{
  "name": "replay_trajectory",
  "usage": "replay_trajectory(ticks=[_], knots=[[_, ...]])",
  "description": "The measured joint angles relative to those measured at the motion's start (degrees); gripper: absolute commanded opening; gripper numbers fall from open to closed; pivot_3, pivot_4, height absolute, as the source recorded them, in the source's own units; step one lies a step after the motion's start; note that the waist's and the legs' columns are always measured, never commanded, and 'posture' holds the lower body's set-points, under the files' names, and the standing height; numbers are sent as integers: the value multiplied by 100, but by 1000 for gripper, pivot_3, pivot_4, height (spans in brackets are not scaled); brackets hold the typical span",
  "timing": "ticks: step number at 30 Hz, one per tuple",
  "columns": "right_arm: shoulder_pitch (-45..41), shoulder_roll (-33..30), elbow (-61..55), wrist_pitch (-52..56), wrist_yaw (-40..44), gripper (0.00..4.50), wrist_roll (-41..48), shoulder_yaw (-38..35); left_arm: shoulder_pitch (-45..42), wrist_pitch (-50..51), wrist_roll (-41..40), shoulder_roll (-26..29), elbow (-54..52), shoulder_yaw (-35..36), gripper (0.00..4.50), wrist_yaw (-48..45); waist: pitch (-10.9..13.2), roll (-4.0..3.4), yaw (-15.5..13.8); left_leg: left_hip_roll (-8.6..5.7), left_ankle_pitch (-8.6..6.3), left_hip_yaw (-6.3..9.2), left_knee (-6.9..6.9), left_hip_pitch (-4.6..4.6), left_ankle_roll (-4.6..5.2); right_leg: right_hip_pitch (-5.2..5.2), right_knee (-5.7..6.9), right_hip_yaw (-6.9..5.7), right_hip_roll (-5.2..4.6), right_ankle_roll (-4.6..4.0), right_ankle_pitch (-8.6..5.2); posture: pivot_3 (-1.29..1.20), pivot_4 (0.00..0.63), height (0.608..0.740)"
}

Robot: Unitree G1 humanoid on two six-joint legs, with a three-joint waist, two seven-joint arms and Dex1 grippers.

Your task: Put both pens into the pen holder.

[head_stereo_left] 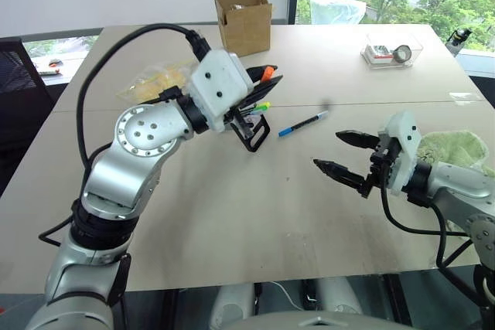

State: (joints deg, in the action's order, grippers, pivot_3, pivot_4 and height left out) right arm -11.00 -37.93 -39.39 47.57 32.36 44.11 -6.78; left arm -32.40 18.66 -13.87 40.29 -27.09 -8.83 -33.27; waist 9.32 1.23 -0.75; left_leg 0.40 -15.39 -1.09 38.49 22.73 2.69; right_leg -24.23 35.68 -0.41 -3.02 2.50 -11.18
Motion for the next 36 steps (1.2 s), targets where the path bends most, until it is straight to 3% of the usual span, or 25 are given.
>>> replay_trajectory(ticks=[6,19,21,22,26,29,33,36], knots=[[123,-8,-276,-540,188,4431,-87,-120,142,-401,568,-143,285,-96,0,-113,0,1,-4,2,0,2,1,0,0,1,1,-3,0,5,-1,0,150,740],[346,-317,-334,-664,199,4431,-97,-333,325,-956,1383,-504,995,-237,0,-110,0,1,-5,3,0,2,1,-1,0,1,5,-3,-2,4,2,0,150,740],[374,-345,-334,-672,203,4500,-97,-349,325,-956,1487,-542,1087,-233,990,-59,0,1,-5,3,0,2,1,-1,0,1,5,-3,-2,4,2,0,150,740],[414,-358,-338,-705,214,4500,-99,-376,320,-952,1519,-585,1113,-233,1212,-38,0,1,-6,3,0,3,2,0,0,1,5,-3,-2,4,2,0,150,740],[802,-459,-457,-880,331,4500,-114,-603,318,-928,1451,-679,1184,-132,3147,-92,0,2,-11,4,0,5,2,2,0,1,5,-6,-4,5,2,0,150,740],[1047,-480,-551,-1014,373,4500,-110,-816,320,-293,687,-927,1003,97,4407,-352,0,2,-7,5,0,3,4,1,0,1,8,-4,-4,6,2,0,150,740],[1338,-486,-574,-1088,355,4500,-131,-984,116,1178,-580,-1026,655,395,4473,-678,0,5,-3,7,0,6,11,-2,0,1,18,-7,-1,21,-7,0,150,740],[1404,-430,-602,-1164,243,4500,-144,-1001,-643,2483,-1316,-1016,552,388,4473,-795,2,8,-7,6,0,14,21,0,0,5,20,-13,1,28,-11,0,150,740]])
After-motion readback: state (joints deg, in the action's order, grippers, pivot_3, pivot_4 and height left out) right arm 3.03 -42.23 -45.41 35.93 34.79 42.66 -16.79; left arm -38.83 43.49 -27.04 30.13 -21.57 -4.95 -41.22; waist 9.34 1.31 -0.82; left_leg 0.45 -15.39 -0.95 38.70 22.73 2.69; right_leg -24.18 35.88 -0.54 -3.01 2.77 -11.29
